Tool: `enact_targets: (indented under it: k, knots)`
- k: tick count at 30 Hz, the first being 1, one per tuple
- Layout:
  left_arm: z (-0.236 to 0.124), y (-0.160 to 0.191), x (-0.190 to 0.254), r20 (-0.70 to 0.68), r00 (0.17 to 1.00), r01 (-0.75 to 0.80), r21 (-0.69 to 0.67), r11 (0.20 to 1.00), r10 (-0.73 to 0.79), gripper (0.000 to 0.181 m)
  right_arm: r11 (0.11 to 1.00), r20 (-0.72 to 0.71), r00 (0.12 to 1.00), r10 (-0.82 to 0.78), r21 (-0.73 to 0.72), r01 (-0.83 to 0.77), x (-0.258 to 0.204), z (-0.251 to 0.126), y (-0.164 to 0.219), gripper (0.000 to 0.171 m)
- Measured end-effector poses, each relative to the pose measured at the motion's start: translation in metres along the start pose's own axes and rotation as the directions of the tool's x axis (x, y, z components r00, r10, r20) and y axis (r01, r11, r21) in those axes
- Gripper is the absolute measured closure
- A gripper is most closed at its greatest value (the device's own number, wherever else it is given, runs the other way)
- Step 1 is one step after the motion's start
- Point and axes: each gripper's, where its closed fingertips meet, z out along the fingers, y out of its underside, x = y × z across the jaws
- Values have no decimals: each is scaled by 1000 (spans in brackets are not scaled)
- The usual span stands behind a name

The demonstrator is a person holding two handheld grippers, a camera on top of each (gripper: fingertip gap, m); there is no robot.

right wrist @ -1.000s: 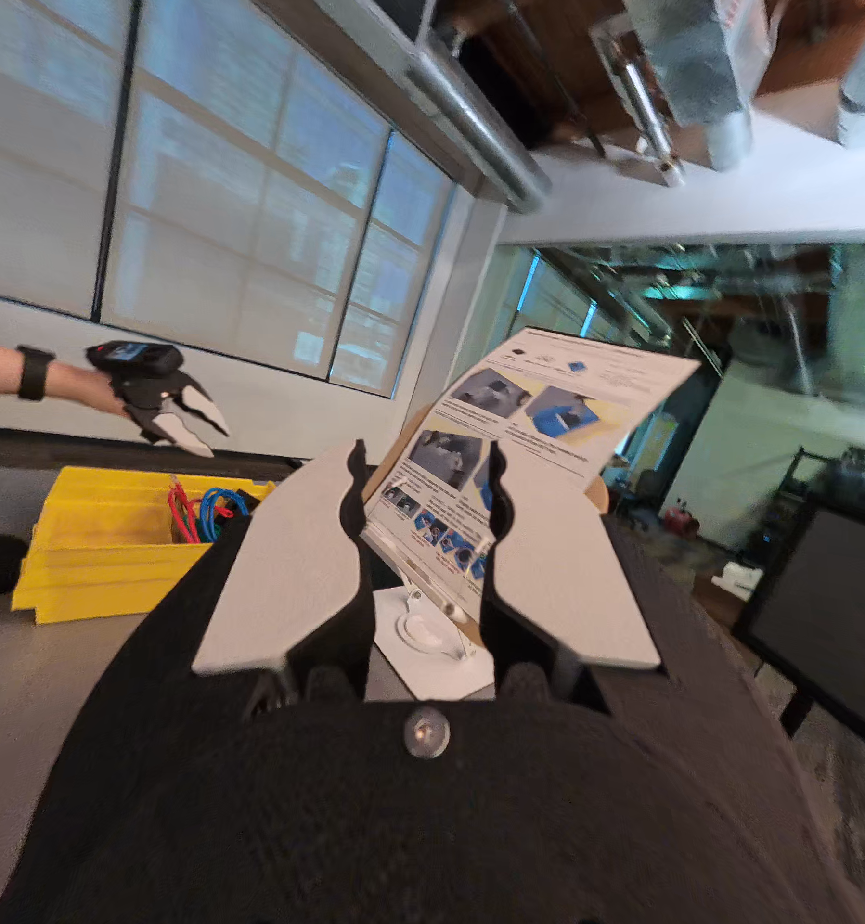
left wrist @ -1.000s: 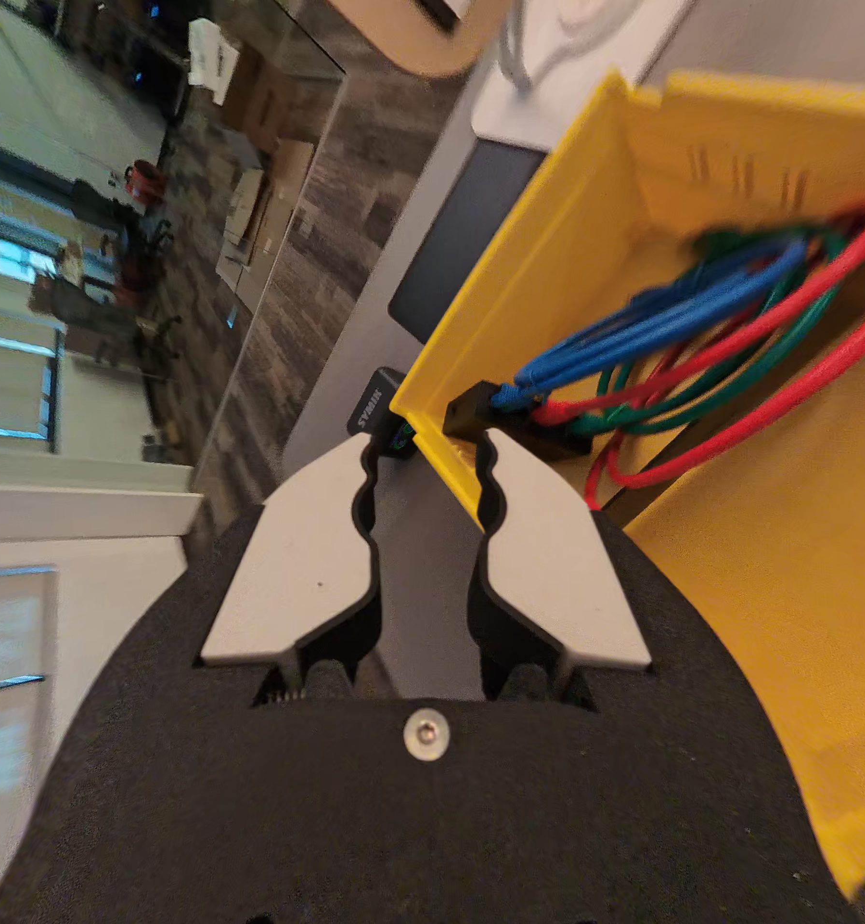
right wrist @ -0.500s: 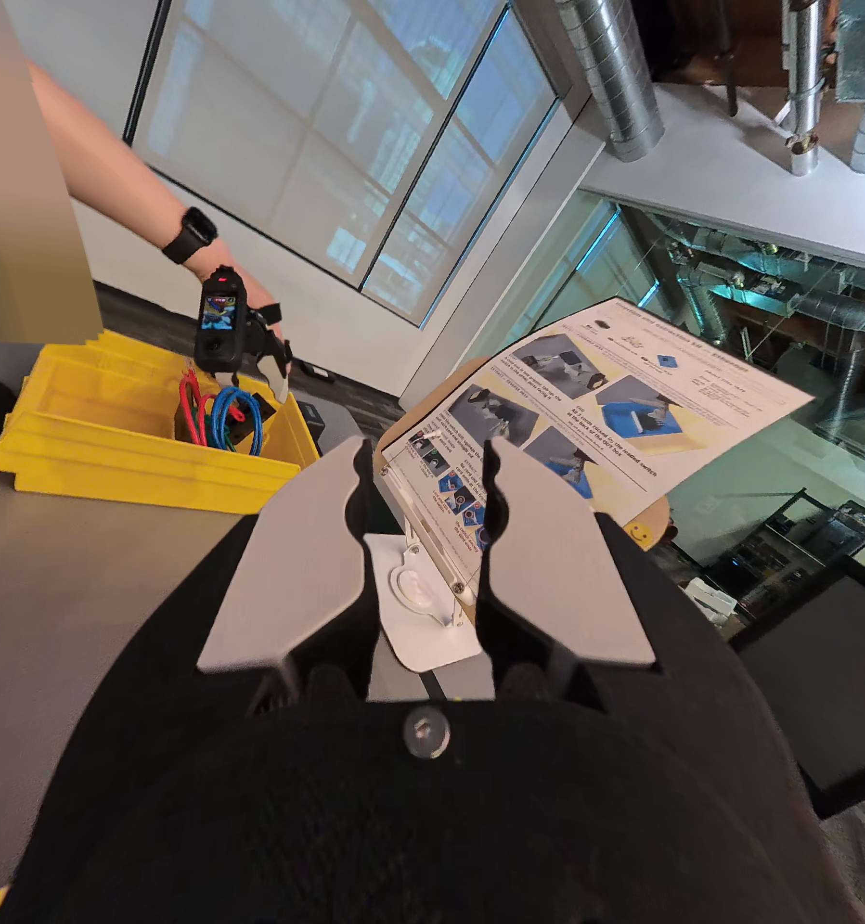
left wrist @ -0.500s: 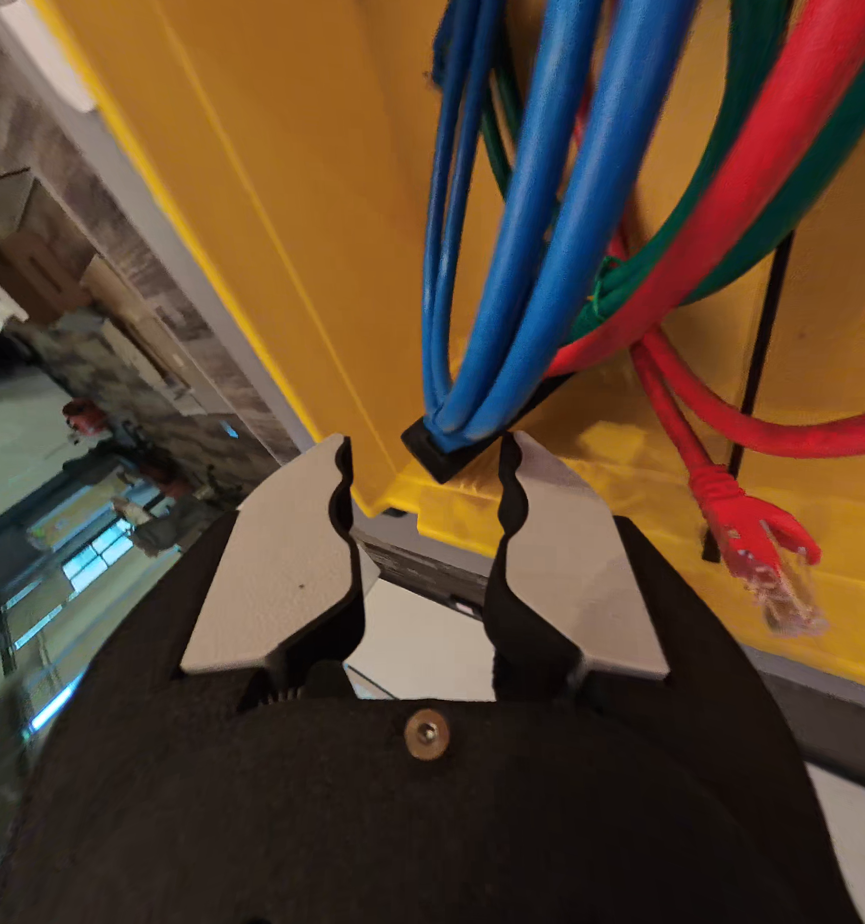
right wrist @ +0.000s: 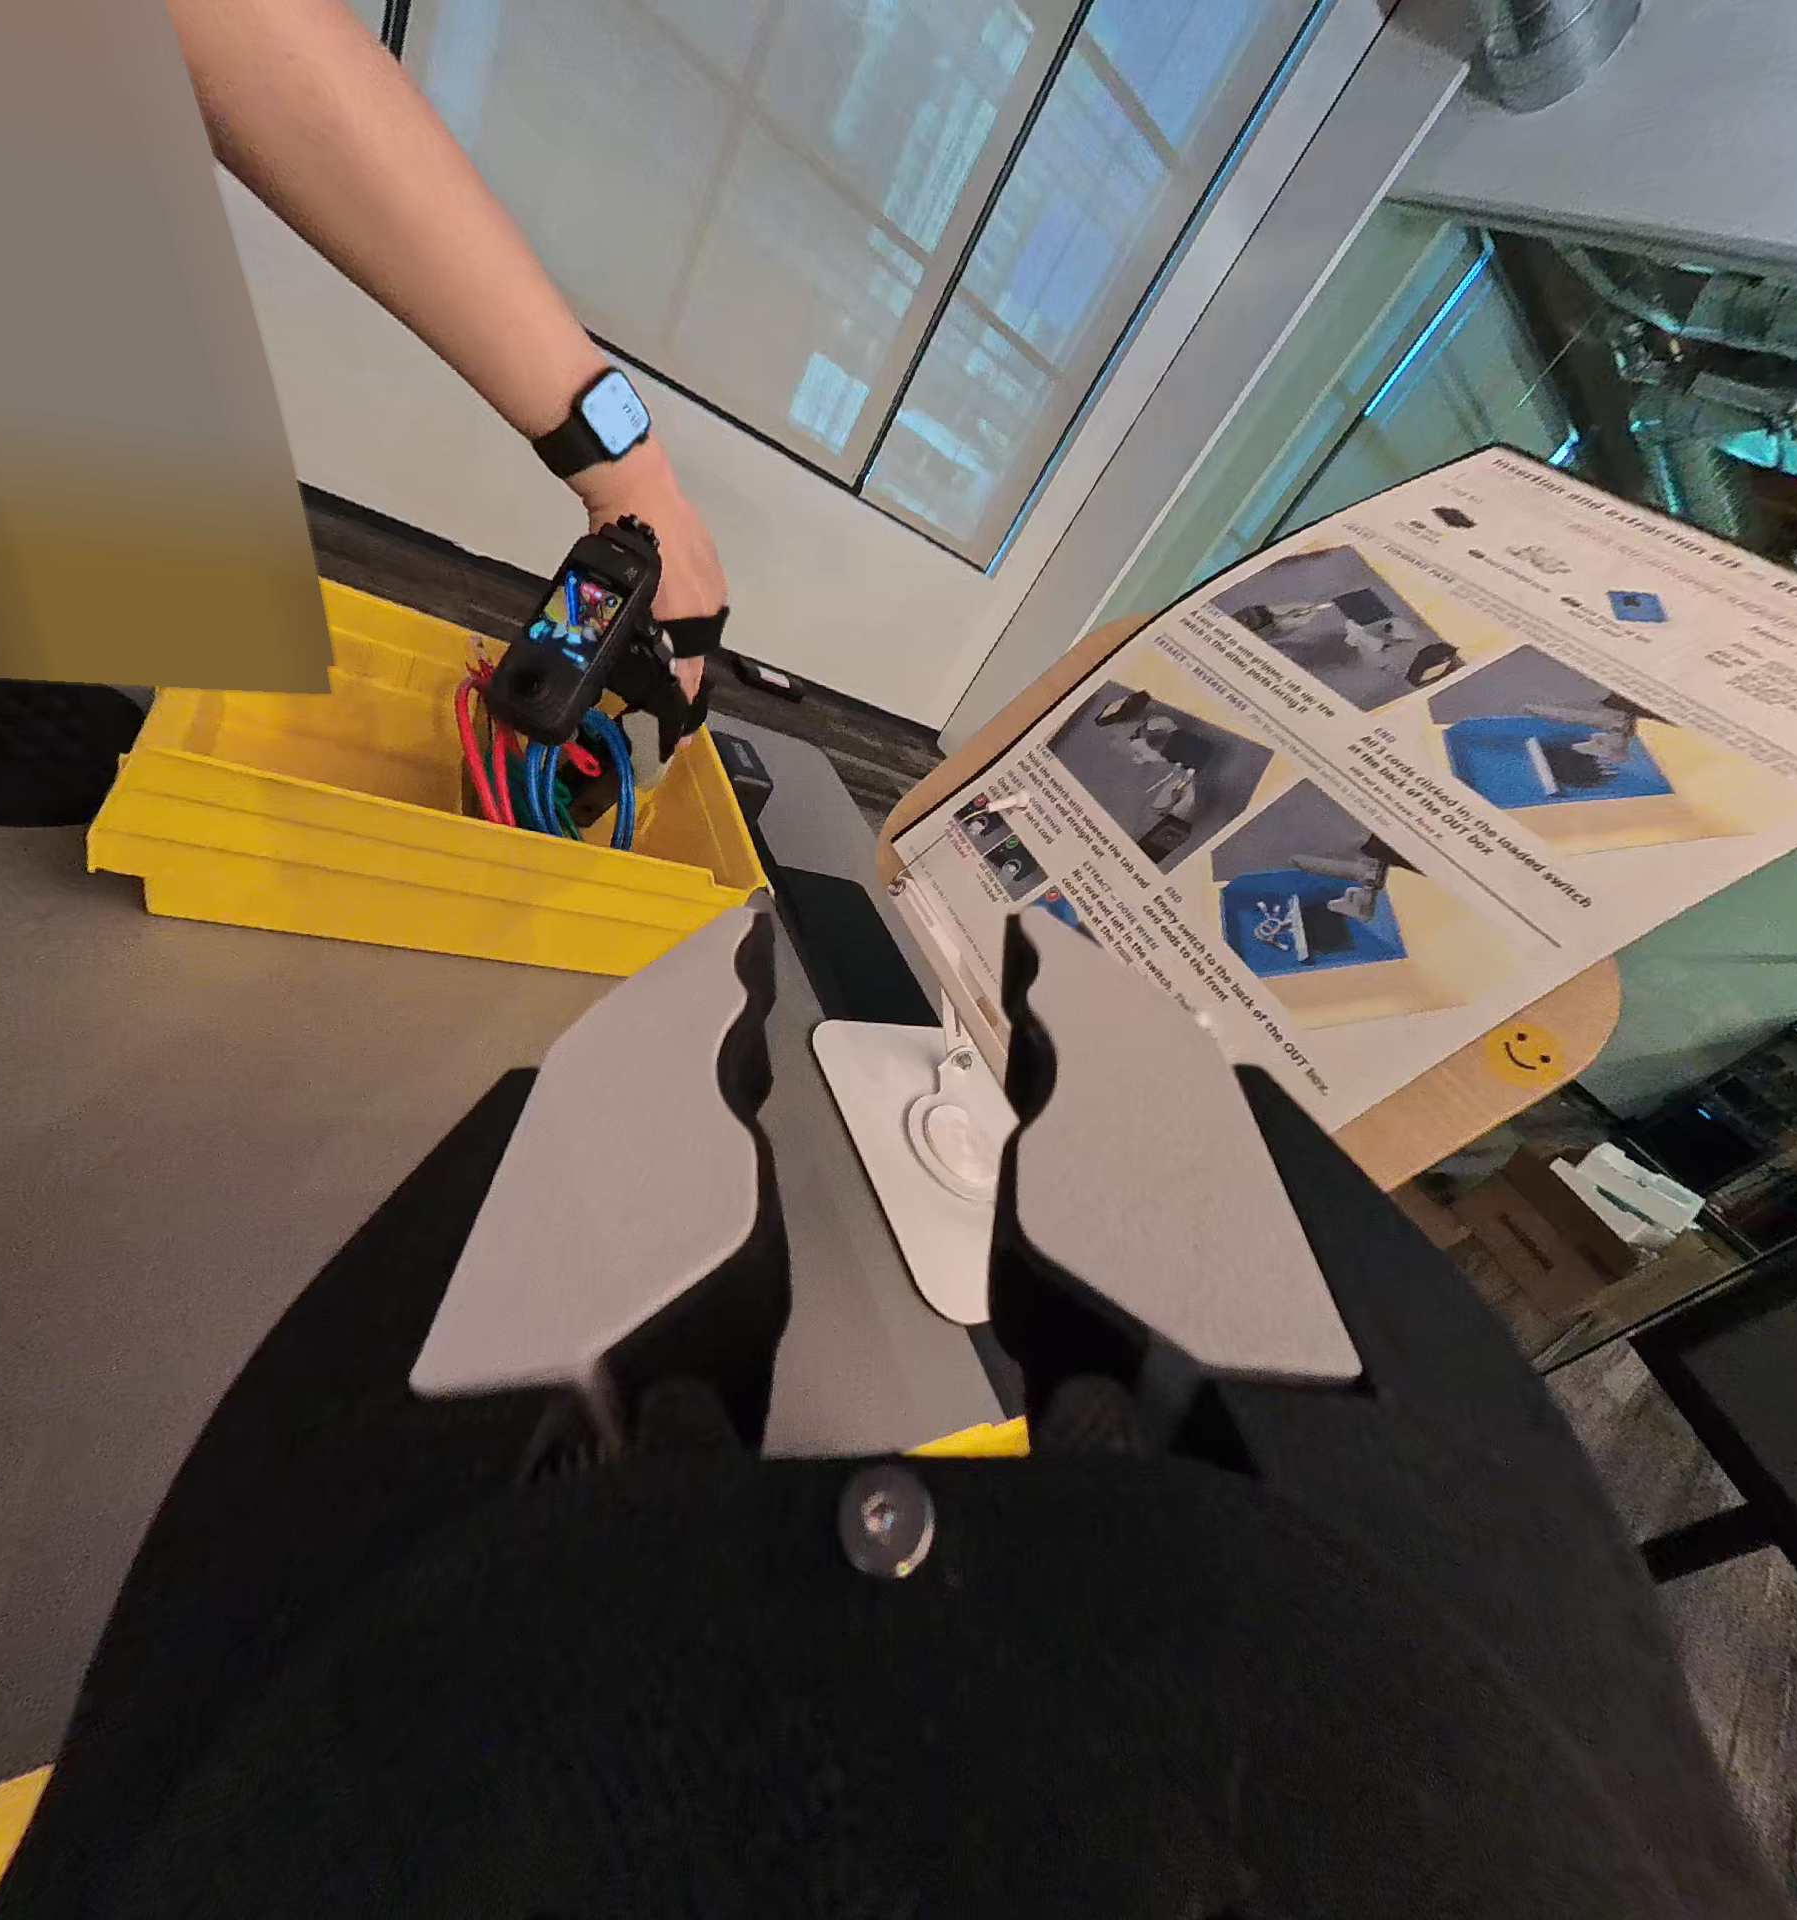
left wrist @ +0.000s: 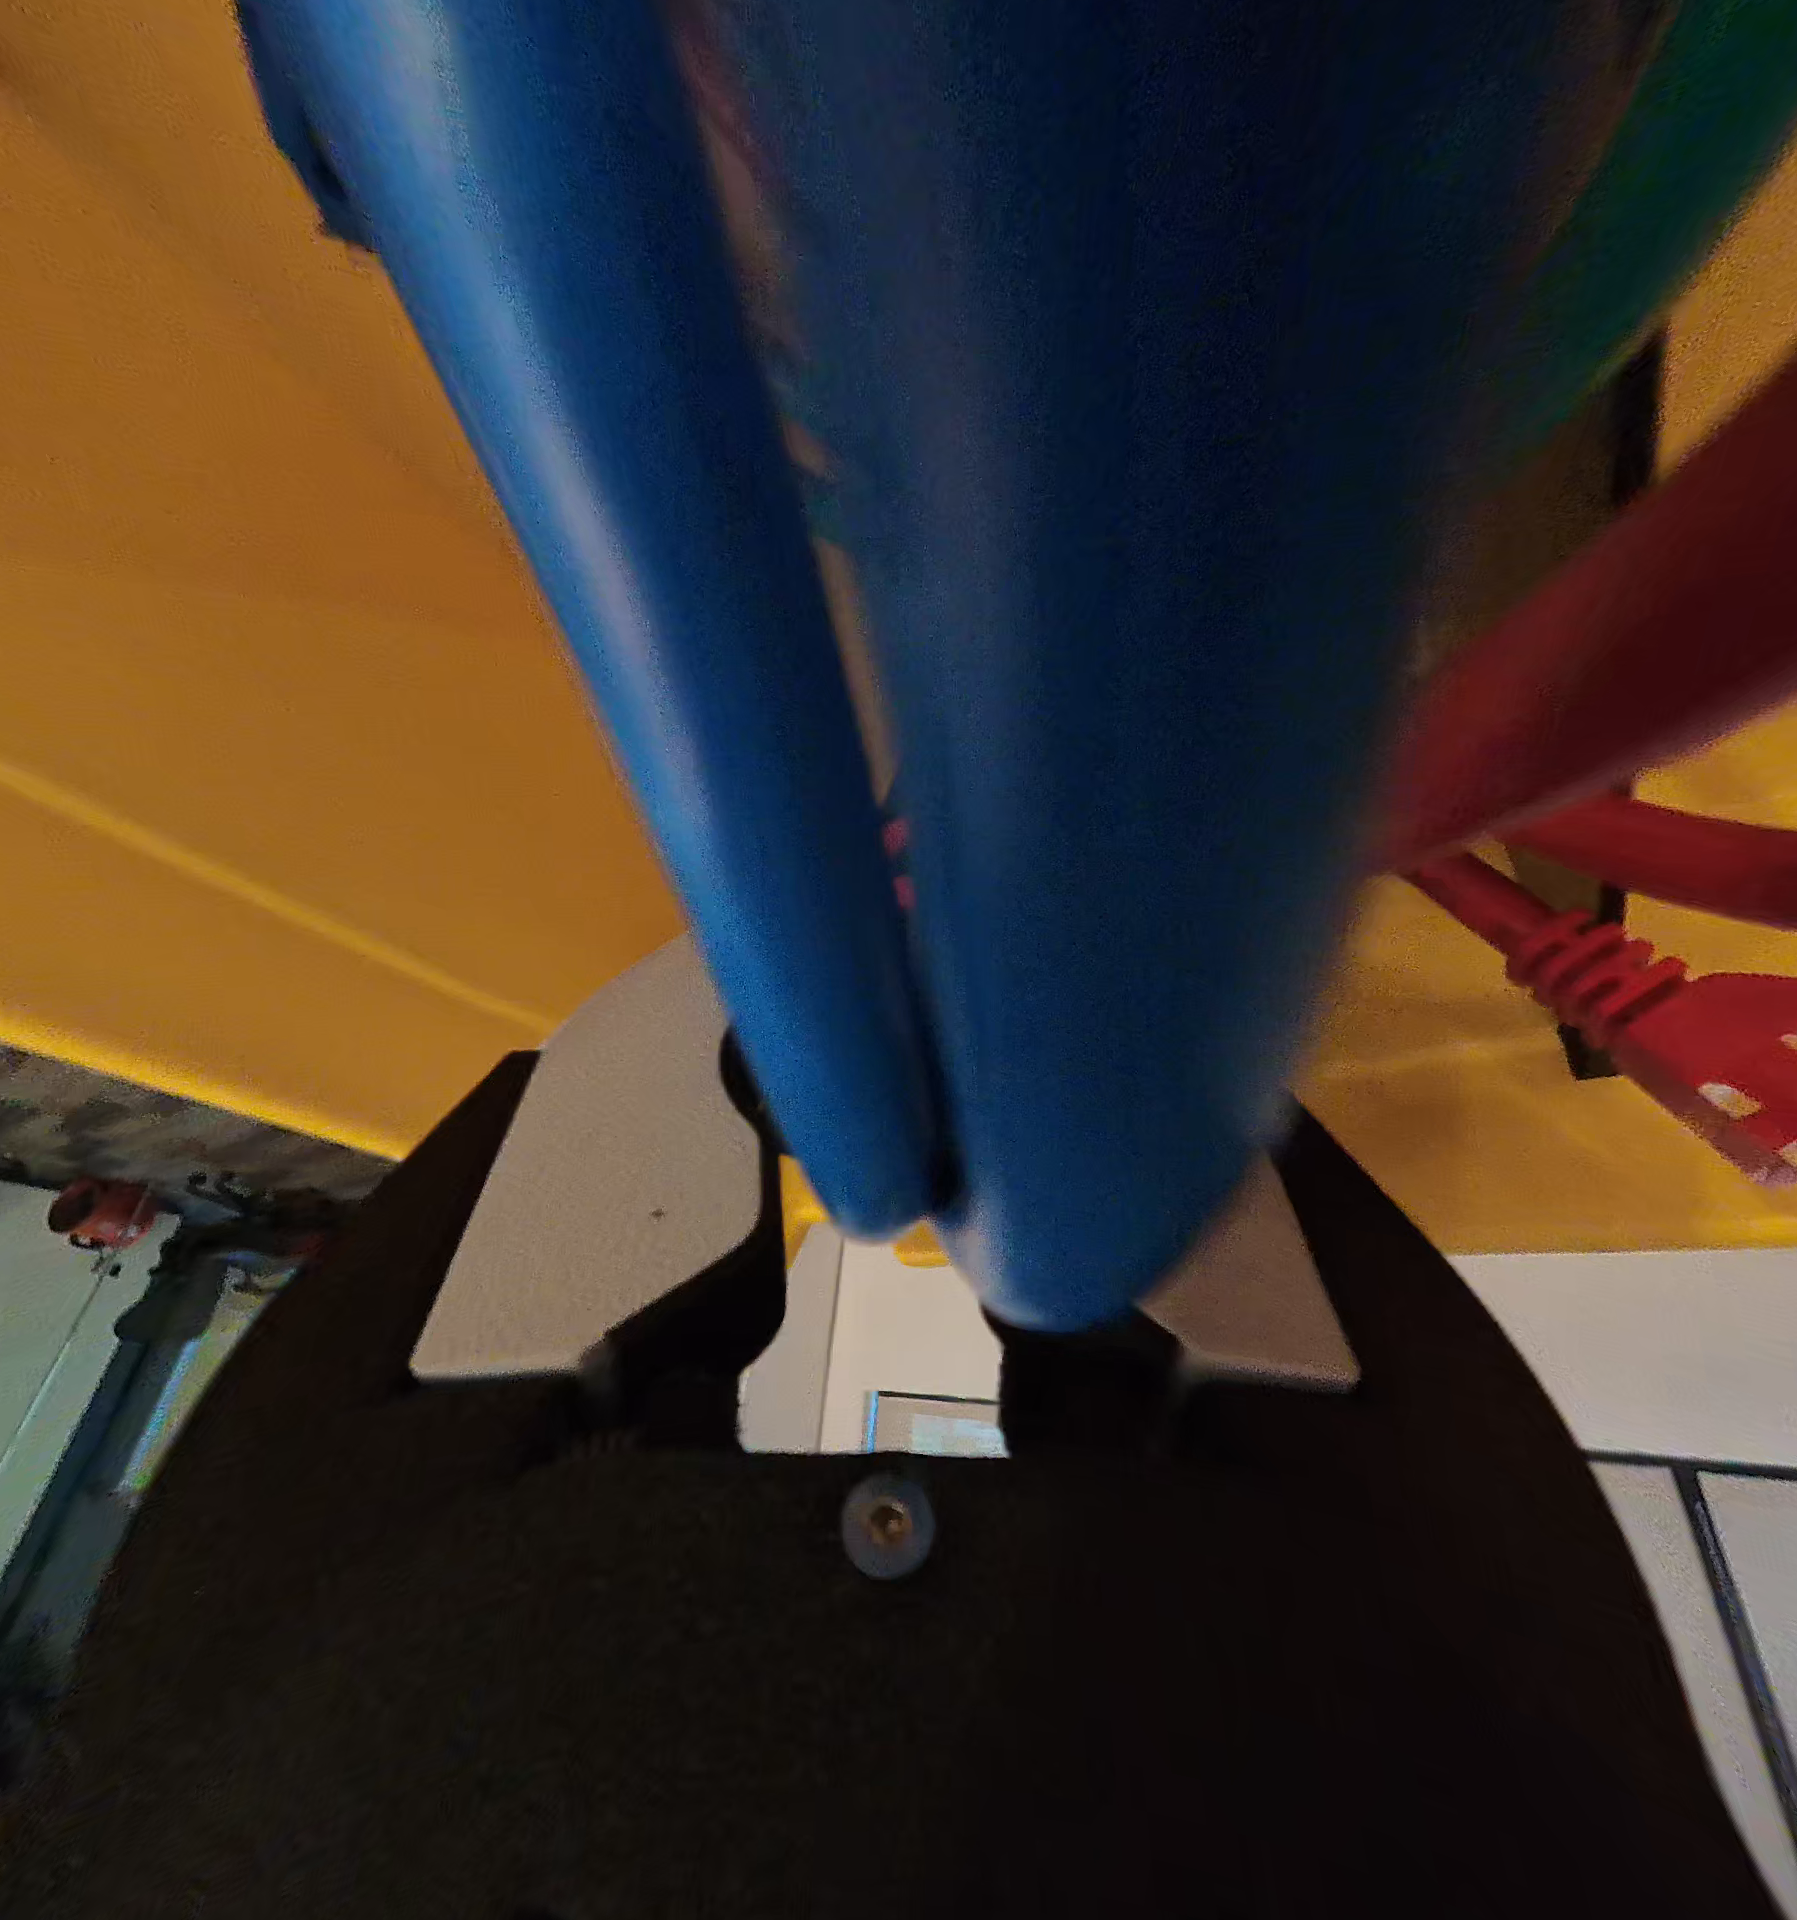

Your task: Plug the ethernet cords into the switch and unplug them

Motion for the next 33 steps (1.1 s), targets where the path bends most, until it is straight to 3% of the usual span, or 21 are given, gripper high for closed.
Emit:
enact_targets:
  k: [7,17,26,33]
  knots:
    - [2,0,4,-17,997,-79,-41,996,78,153,999,36,999,0,-36,1,-6,6,9,128]
    - [-27,18,8,-43,999,-4,-175,985,-4,149,1000,58,998,4,-25,-3,-10,6,6,129]
    - [-73,31,6,54,991,131,-261,956,-121,151,1000,93,996,6,18,-8,-19,6,-6,130]
    - [-110,36,15,109,945,325,-258,910,-307,152,1000,168,986,-7,1,7,-42,22,-6,130]
